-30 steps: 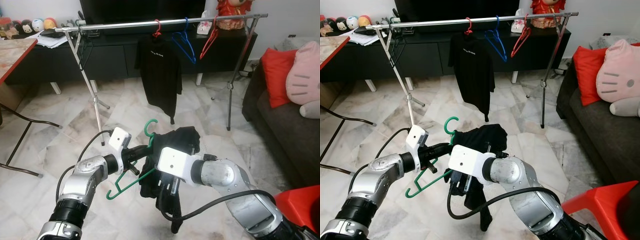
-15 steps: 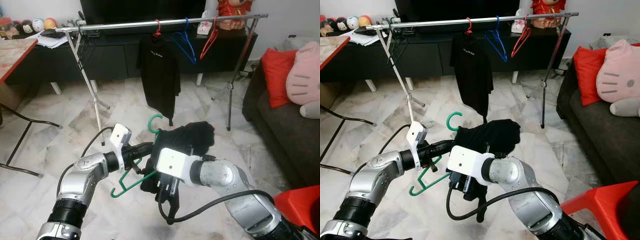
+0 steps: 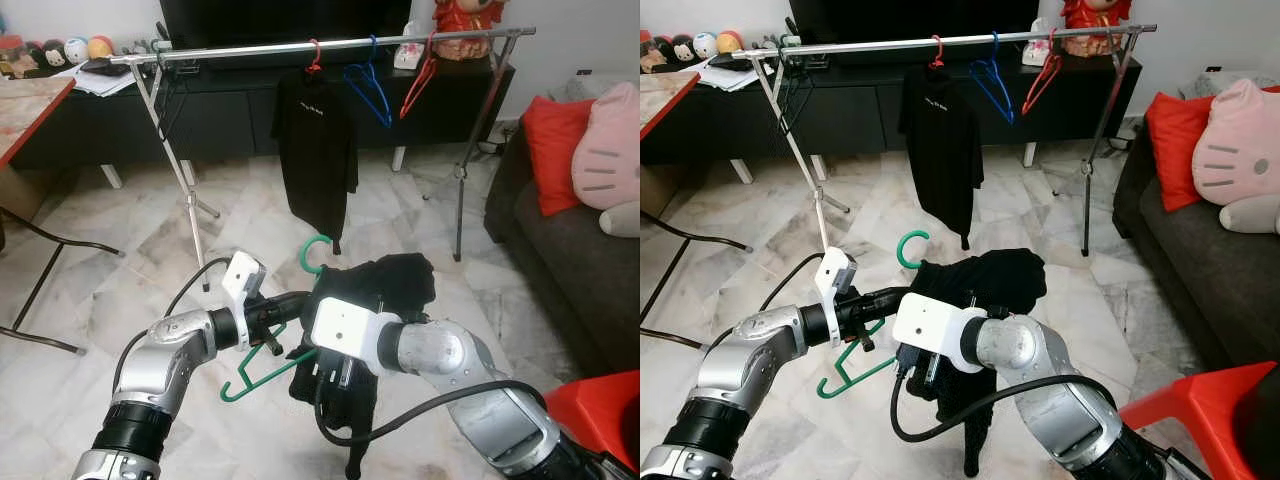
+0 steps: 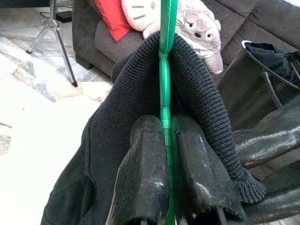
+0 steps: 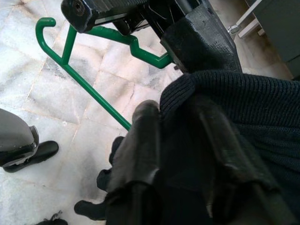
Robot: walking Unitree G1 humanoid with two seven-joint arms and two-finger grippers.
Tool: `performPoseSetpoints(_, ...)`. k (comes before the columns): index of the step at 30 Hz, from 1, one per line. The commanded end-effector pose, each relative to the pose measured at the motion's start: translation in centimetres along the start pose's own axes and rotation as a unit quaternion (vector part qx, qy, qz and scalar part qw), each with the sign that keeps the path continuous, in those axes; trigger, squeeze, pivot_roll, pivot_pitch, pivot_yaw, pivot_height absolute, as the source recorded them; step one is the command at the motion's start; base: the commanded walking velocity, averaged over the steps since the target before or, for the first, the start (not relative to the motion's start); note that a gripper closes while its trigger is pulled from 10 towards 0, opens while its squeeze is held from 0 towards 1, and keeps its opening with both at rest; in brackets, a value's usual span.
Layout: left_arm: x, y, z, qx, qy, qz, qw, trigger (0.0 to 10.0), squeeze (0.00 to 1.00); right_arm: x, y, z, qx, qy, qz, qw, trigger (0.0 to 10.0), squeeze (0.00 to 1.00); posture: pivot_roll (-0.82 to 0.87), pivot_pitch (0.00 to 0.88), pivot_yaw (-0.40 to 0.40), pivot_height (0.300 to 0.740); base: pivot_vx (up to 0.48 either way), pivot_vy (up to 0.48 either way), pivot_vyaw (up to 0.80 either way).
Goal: Hang hanger
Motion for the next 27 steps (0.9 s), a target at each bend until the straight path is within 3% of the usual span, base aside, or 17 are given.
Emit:
performPoseSetpoints(1, 1.18, -0.50, 0.06, -0.011, -0.022, -0.007, 1.000, 10.0, 0.00, 0.32, -0.30, -0.07, -0.001, -0.001, 0.013, 1.000, 10.0, 0.90, -0.05, 0.042, 0.034, 0.740, 0.000, 0.000, 0.00)
performPoseSetpoints(2, 1.22, -0.48, 0.08, -0.010, -0.024, -0.005, 1.000, 10.0, 0.00, 0.30, -0.29, -0.06, -0.001, 0.000, 0.014, 1.000, 10.0, 0.90, -0.05, 0.042, 0.034, 0.740, 0.000, 0.000, 0.00)
performPoseSetpoints(3, 1.24, -0.50, 0.11, -0.011, -0.025, -0.003, 1.000, 10.0, 0.00, 0.28, -0.29, -0.06, -0.001, 0.000, 0.014, 1.000, 10.0, 1.00, -0.05, 0.041, 0.034, 0.740, 0.000, 0.000, 0.00)
performPoseSetpoints(27, 1.42, -0.03, 0.38, 0.004, -0.036, 0.004, 0.999, 10.0, 0.00, -0.15, 0.40, 0.81, 0.013, 0.014, 0.019, 1.000, 10.0, 1.00, -0.05, 0.046, 0.034, 0.740, 0.000, 0.000, 0.00)
Point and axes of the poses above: a point about 5 cm out from each wrist's last joint towards the gripper, its own z axis pointing back from the gripper into the wrist, its own x axis along the axis of the wrist's last joint, y = z × x, the point moved 4 cm from there along -z, pointing out of the wrist towards the gripper, and after that the axes turned 12 degrees about z, right-handed, at the moved point
